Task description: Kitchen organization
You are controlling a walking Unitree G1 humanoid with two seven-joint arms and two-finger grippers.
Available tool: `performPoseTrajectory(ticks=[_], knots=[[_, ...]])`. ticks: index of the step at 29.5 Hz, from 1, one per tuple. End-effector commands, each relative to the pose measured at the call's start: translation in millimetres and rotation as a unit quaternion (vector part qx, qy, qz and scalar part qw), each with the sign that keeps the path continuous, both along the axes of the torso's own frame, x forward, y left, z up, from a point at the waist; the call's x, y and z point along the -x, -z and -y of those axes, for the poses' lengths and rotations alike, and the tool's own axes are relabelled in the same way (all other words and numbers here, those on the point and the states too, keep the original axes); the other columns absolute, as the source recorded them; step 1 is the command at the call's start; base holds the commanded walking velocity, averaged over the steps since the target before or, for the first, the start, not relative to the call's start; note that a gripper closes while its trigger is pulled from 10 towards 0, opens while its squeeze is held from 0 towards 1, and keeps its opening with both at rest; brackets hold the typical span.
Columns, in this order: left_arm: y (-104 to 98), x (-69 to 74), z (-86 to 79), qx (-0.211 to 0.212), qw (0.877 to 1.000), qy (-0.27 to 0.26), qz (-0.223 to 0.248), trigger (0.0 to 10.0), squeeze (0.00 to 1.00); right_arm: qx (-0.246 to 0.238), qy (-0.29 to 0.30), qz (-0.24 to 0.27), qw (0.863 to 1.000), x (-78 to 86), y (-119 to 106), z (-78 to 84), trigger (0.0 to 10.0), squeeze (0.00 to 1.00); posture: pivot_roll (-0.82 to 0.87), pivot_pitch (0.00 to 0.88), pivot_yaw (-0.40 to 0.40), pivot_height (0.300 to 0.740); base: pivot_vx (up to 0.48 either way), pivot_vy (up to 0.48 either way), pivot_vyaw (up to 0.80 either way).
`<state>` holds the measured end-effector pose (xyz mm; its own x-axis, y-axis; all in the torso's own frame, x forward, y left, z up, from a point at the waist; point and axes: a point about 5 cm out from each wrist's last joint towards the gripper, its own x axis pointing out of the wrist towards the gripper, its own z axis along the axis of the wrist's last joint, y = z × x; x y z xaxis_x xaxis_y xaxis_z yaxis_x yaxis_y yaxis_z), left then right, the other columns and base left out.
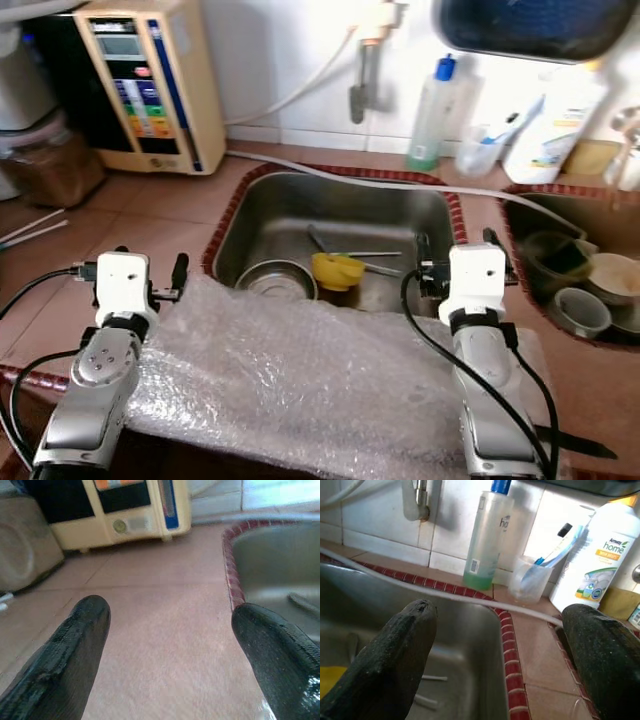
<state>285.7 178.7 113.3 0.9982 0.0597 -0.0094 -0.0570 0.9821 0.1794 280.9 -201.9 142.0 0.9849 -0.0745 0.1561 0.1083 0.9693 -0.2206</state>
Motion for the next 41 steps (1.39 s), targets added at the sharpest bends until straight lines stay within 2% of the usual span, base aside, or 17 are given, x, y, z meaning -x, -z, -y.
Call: performPoseTrajectory(ticks=[1,3,6,19,41], knots=[[-11,-0.6,-2.8,-0.011,1.000,-0.002,0.021,10.0,0.00,-0.001,-0.018,0.008,1.000,-3.9,-7,-8.1,10.0,0.00,0.02,0.000,0.034,0.740,0.000,0.000,0.00],[-26,0.4,2.1,-0.024,0.998,0.010,0.058,10.0,0.00,0.002,-0.023,0.013,1.000,-3.9,-9,-10.0,10.0,0.00,0.03,0.000,0.032,0.740,0.000,0.000,0.00],[-29,1.4,3.2,-0.023,0.998,0.014,0.065,10.0,0.00,0.004,-0.024,0.017,1.000,-3.7,-11,-10.2,10.0,0.00,0.03,0.000,0.031,0.740,0.000,0.000,0.00],[-35,2.2,6.3,-0.024,0.997,0.023,0.076,10.0,0.00,0.013,-0.023,0.030,0.999,-5.8,-18,-9.0,10.0,0.00,0.02,0.000,0.027,0.740,0.000,0.000,0.00],[-35,-1.0,3.7,-0.030,0.997,0.015,0.070,10.0,0.00,0.006,-0.028,0.025,0.999,-10.6,-14,-13.4,10.0,0.00,0.04,0.000,0.030,0.740,0.000,0.000,0.00]])
